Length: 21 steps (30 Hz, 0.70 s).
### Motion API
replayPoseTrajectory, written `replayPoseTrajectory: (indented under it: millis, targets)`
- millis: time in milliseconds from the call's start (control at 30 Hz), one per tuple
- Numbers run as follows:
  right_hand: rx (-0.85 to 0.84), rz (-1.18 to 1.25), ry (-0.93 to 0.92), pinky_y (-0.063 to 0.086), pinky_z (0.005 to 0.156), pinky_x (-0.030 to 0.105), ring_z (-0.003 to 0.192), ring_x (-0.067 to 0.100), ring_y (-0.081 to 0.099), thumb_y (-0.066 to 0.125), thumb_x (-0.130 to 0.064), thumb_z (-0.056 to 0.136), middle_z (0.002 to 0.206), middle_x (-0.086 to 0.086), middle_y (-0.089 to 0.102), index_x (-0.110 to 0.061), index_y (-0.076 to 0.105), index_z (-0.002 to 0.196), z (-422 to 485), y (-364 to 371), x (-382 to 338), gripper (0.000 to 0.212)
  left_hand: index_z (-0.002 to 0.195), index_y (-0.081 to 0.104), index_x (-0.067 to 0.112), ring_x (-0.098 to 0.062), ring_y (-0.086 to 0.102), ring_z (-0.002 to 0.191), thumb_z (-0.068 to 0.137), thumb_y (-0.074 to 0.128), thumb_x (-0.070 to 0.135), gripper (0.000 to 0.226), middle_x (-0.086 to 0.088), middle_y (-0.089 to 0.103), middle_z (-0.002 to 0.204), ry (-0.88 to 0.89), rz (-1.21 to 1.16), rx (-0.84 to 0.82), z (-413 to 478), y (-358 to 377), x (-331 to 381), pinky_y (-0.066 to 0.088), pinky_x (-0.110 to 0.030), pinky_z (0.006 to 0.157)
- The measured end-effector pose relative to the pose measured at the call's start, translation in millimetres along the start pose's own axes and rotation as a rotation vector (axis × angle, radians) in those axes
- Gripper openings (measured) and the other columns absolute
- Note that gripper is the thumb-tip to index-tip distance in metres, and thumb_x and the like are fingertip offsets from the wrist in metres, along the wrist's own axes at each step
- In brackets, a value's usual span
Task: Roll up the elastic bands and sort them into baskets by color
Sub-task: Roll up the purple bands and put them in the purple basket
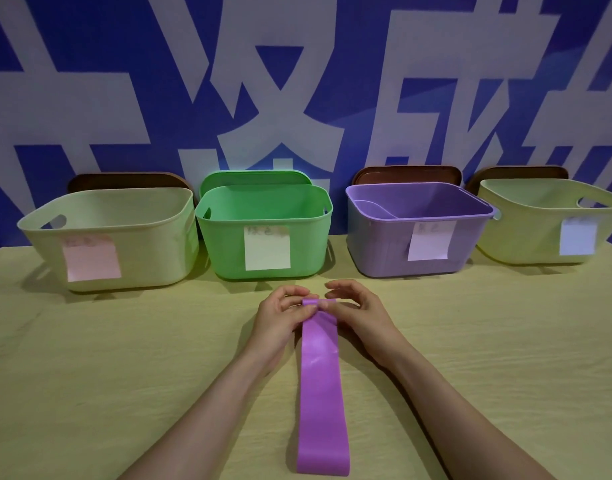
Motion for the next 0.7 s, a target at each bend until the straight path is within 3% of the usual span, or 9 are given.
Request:
replayPoseTrajectory:
  millis: [100, 267, 400, 567, 700]
  targets:
    - [0.0, -0.032, 0.021, 0.052, 0.069, 0.024, 0.075, 0.013, 0.062, 0.06, -0.022, 0.092, 0.087, 0.005, 0.063, -0.004, 0.064, 0.099, 1.4, 1.0, 1.7, 0.02, 0.107, 0.058, 0.006, -0.013, 0.069, 0.083, 0.084, 0.065, -0.001, 0.025, -0.008, 0.069, 0.103, 0.014, -0.002, 0.004, -0.8, 0.0, 1.8, 0.056, -0.023, 0.068]
    - [0.039, -0.025, -0.002, 0.048, 0.057, 0.018, 0.059, 0.003, 0.057, 0.057, -0.011, 0.092, 0.076, 0.004, 0.061, 0.005, 0.064, 0.094, 1.9, -0.5, 0.0, 0.017, 0.11, 0.056, 0.008, -0.017, 0.067, 0.086, 0.084, 0.068, 0.006, 0.028, -0.008, 0.067, 0.104, 0.008, 0.032, 0.002, -0.2, 1.5, 0.5, 0.056, -0.023, 0.069]
    - [0.047, -0.007, -0.007, 0.049, 0.061, 0.02, 0.064, 0.006, 0.058, 0.064, -0.005, 0.087, 0.083, 0.009, 0.064, 0.001, 0.067, 0.095, 1.4, -3.2, -0.7, 0.01, 0.111, 0.055, 0.012, -0.02, 0.068, 0.087, 0.081, 0.072, 0.009, 0.035, -0.006, 0.069, 0.103, -0.003, 0.084, -0.015, 0.6, 1.8, -0.5, 0.056, -0.025, 0.07]
    - [0.002, 0.084, 0.012, 0.056, 0.072, 0.027, 0.083, 0.024, 0.066, 0.065, 0.004, 0.083, 0.095, 0.021, 0.068, 0.004, 0.065, 0.099, -0.8, -1.8, -1.4, 0.016, 0.11, 0.057, 0.008, -0.022, 0.069, 0.09, 0.081, 0.072, 0.012, 0.033, -0.01, 0.07, 0.104, -0.031, -0.012, -0.013, 1.5, 1.5, -1.7, 0.055, -0.034, 0.08]
    - [-0.033, 0.032, 0.001, 0.054, 0.069, 0.022, 0.082, 0.016, 0.068, 0.061, 0.011, 0.083, 0.094, 0.015, 0.069, 0.006, 0.066, 0.097, -1.9, 0.7, -1.3, 0.016, 0.108, 0.057, 0.009, -0.019, 0.07, 0.087, 0.083, 0.068, 0.005, 0.027, -0.005, 0.07, 0.103, -0.021, 0.024, -0.018, 1.2, 0.9, -1.1, 0.056, -0.034, 0.079]
Point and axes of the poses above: each hand's wrist, its own z-axis towards the middle knuckle, its own y-axis out of the palm, x = y × z, the point moved 9 cm from there along z, towards the middle knuckle
